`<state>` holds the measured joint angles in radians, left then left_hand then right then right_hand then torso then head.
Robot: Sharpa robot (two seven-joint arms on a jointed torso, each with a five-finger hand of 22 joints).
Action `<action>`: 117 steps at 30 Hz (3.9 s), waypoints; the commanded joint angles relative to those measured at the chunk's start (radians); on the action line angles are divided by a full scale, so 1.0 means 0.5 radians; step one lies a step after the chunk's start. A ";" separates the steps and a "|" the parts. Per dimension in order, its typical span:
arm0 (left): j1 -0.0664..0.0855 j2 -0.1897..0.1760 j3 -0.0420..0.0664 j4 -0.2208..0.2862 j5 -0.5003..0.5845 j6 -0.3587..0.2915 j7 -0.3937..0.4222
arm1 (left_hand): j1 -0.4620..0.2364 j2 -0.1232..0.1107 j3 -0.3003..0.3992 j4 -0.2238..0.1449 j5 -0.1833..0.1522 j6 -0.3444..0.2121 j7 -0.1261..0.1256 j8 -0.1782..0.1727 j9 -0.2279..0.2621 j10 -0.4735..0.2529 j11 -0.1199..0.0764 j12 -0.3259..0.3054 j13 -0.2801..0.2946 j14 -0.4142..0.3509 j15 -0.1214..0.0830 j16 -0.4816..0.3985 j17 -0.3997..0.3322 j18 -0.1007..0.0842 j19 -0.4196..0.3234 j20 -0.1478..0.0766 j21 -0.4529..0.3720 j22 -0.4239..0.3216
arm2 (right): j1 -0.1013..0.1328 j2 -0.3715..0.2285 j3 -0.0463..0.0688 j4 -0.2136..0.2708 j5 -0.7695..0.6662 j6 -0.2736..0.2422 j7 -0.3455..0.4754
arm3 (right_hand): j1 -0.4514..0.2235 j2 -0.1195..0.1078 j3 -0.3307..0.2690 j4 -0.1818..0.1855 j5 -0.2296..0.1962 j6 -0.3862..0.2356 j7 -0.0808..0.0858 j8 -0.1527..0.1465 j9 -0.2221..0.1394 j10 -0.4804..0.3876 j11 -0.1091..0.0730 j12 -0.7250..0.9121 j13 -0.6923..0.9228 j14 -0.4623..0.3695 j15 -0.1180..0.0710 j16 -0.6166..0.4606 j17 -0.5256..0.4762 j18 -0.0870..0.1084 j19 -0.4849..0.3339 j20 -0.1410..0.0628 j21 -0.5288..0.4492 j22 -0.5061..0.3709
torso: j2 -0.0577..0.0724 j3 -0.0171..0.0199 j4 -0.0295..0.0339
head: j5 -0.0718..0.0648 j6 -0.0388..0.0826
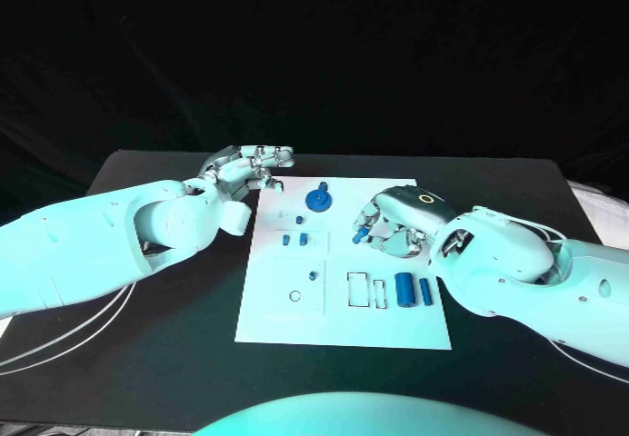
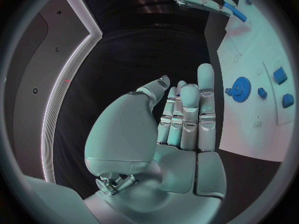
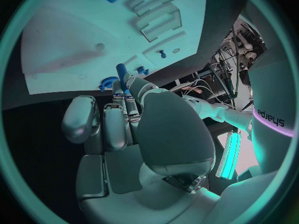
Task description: Assemble the parts on the task board
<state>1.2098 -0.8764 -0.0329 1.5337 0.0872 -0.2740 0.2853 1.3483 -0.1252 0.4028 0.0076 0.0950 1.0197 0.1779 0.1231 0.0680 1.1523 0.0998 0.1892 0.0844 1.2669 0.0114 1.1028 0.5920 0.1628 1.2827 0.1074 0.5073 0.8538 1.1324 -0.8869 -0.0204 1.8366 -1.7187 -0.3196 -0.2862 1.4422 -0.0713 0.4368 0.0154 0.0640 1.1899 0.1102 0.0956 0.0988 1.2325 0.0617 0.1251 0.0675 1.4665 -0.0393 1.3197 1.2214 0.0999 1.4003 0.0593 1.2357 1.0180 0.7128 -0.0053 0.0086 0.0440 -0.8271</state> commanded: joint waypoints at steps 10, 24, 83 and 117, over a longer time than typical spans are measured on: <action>-0.001 0.013 0.001 0.004 0.010 0.041 0.008 | 0.012 0.009 -0.010 -0.001 -0.006 -0.010 -0.001 0.008 0.000 -0.015 -0.001 0.014 -0.001 -0.012 0.003 -0.008 -0.004 0.037 -0.009 0.005 -0.014 -0.003 | -0.068 0.261 -0.017 0.043 0.108 0.033 0.134 | -0.009 -0.005 0.035 -0.020 0.006 -0.005 0.020 -0.012 0.004 0.027 -0.018 -0.018 0.005 0.093 0.015 0.005 -0.003 0.011 -0.007 0.011 0.001 -0.008 | 0.001 -0.0039 0.001 | 0.039 -0.020; -0.001 0.035 0.001 0.003 0.010 0.043 0.009 | 0.012 0.009 -0.010 -0.001 -0.006 -0.010 -0.001 0.008 0.000 -0.015 -0.001 0.014 -0.001 -0.012 0.003 -0.008 -0.004 0.037 -0.009 0.005 -0.014 -0.003 | -0.171 0.466 -0.045 -0.093 0.058 0.245 0.158 | -0.024 -0.010 0.037 -0.022 0.013 -0.008 0.022 -0.016 0.005 0.024 -0.015 -0.027 0.005 0.093 0.018 0.005 -0.002 0.012 -0.009 0.014 -0.001 -0.012 | 0.001 -0.0017 0.004 | 0.058 -0.037; -0.002 0.041 0.001 0.003 0.010 0.052 0.004 | 0.018 0.012 -0.014 -0.003 -0.007 -0.012 0.000 0.010 0.001 -0.017 0.000 0.019 0.000 -0.012 0.003 -0.006 -0.002 0.037 -0.008 0.005 -0.015 -0.004 | -0.211 0.563 -0.055 -0.194 -0.073 0.340 -0.012 | -0.241 -0.167 -0.140 0.013 0.057 -0.362 0.106 -0.067 -0.065 -0.364 0.086 -0.118 -0.009 0.077 0.103 -0.021 -0.057 0.026 -0.046 0.093 -0.049 -0.085 | 0.000 0.0001 0.000 | 0.060 -0.048; -0.002 0.035 0.001 -0.005 0.009 0.051 -0.006 | 0.027 0.018 -0.020 -0.007 -0.006 -0.015 0.000 0.012 0.001 -0.023 0.001 0.027 0.000 -0.014 0.003 -0.005 -0.007 0.037 -0.006 0.005 -0.017 -0.006 | -0.225 0.524 -0.055 -0.115 0.043 0.197 0.065 | -0.186 -0.100 -0.187 -0.001 0.082 -0.353 0.065 -0.061 -0.058 -0.066 0.019 0.025 0.005 0.085 0.048 0.004 -0.051 0.021 -0.020 0.053 -0.018 -0.051 | 0.002 0.0009 0.000 | 0.068 -0.063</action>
<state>1.2086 -0.8596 -0.0331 1.5306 0.0881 -0.2656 0.2798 1.3564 -0.1171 0.4003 0.0051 0.0950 1.0197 0.1778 0.1231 0.0681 1.1452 0.0998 0.1974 0.0844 1.2654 0.0132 1.1028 0.5894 0.1627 1.2827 0.1074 0.5032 0.8518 1.0211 -0.6250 -0.0479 1.7768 -1.7023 -0.2181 -0.2625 1.3466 -0.1227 0.3384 0.0139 0.1027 1.0132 0.1443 0.0632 0.0692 1.1953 0.0702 0.1385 0.0713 1.4665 -0.0111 1.3169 1.1962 0.0999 1.3879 0.0931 1.2206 0.9924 0.7135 -0.0053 0.0092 0.0780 -0.8581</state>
